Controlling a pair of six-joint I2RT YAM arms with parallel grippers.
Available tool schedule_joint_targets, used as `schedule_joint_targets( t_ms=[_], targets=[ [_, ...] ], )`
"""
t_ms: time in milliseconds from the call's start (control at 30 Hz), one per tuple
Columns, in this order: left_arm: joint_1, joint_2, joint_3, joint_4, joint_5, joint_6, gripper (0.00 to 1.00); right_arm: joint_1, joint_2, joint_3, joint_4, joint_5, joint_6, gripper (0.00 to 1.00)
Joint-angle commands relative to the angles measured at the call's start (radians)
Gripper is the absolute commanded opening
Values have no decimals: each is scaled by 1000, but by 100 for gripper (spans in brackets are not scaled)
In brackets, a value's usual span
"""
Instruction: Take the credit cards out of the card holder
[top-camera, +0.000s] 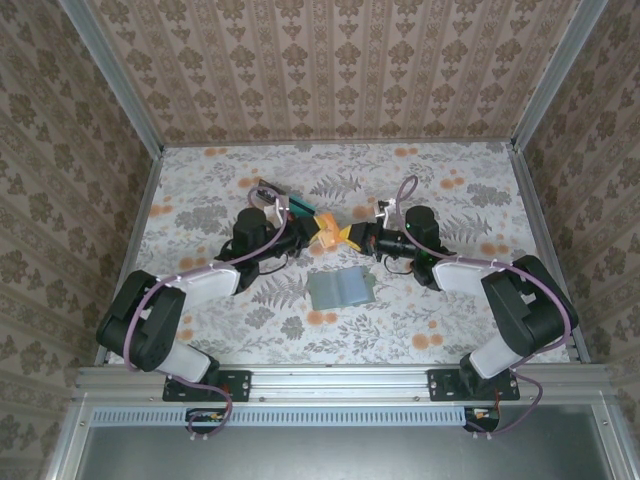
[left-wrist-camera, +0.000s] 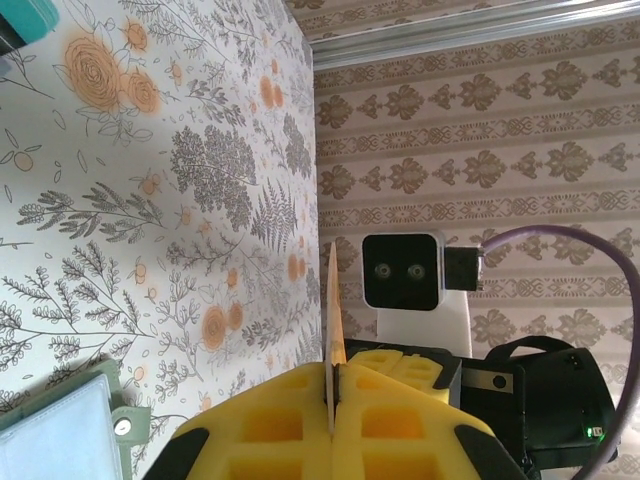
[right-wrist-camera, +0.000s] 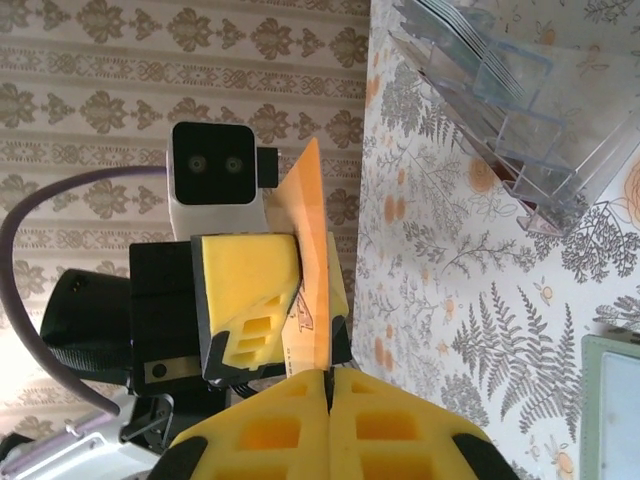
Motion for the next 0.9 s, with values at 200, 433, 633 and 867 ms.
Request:
schedule_joint_targets(
  t_ms=[200, 433, 633, 867],
  targets=[
    [77, -112, 26, -337, 17, 115, 72, 25, -20, 155, -330, 36, -296, 0],
    [193, -264, 144, -1007, -142, 423, 94, 87, -17, 370, -753, 194, -591, 0],
    [345, -299, 151, -1176, -184, 531, 100, 189, 97, 613, -963, 377, -847, 0],
    [514, -305, 123, -1301, -287, 613, 100, 302, 313, 913, -1061, 560, -1093, 0]
  ],
)
